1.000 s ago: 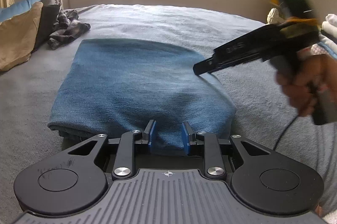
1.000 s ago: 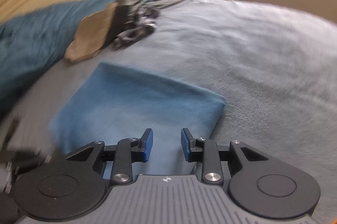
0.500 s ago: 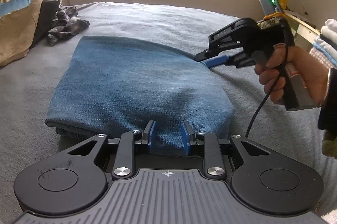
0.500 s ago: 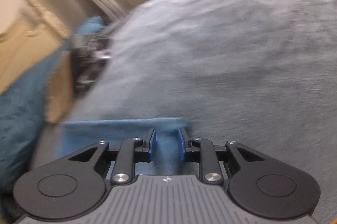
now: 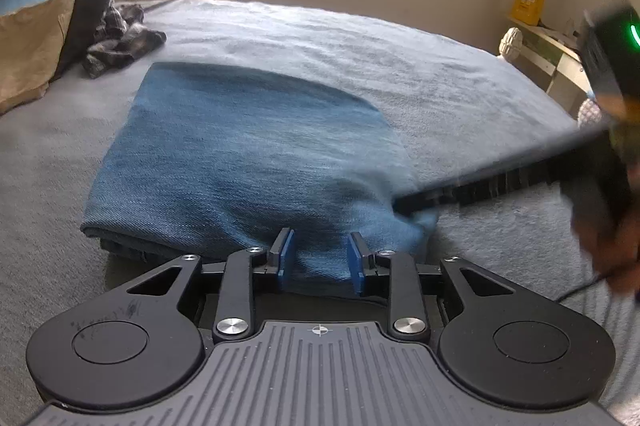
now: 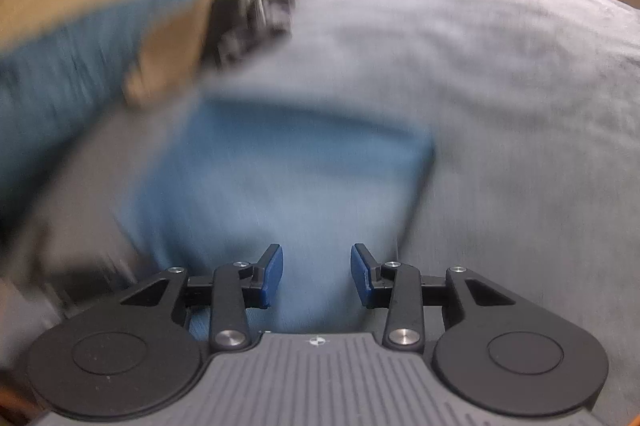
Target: Fold clothes
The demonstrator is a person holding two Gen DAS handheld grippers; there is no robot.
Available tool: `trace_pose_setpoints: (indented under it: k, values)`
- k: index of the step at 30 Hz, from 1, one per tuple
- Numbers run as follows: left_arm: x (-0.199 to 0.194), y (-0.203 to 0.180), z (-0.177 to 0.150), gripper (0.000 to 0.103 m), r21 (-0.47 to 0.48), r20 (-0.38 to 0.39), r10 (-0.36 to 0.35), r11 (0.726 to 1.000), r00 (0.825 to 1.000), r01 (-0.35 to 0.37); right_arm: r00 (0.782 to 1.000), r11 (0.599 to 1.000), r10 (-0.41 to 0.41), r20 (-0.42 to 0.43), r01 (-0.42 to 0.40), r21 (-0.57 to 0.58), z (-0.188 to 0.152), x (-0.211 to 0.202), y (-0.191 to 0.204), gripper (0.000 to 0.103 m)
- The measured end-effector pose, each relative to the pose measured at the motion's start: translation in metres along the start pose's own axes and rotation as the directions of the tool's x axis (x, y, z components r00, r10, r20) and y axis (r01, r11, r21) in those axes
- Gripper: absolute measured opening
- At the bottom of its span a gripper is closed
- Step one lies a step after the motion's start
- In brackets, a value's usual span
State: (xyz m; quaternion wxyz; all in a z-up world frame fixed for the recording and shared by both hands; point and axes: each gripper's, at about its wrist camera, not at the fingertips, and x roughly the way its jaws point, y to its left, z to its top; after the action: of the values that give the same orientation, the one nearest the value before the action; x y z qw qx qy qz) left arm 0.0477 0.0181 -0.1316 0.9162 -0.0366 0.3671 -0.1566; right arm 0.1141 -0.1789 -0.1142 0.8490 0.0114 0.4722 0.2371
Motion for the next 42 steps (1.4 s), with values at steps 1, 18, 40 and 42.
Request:
trace_pose_setpoints:
  k: [1,18,40,42]
  values:
    - [0.0,0.0,0.0,0.031,-0.004,0.003,-0.001,1.0,1.0,0.001,1.0,1.0,-0.008,0.017,0.008,0.0,-0.01,-0.006,0.003,0.043]
    - [-0.002,-0.006,0.001,0.037,-0.075,0.004,0.022,0.997,1.0,-0.021,0.998,0.989,-0.006,0.068,-0.004,0.15,0.008,-0.049,-0.009,0.097]
    - [-0.001,-0.014,0.005,0.039,-0.1,-0.007,0.056,0.993,0.998,-0.056,0.999,0.935,0.022,-0.029,-0.01,0.354,-0.008,-0.086,-0.012,0.103]
    - [-0.001,-0.015,0.005,0.039,-0.1,-0.007,0.058,0.993,0.998,-0.058,1.0,0.938,0.003,0.002,-0.004,0.347,-0.007,-0.093,-0.011,0.103]
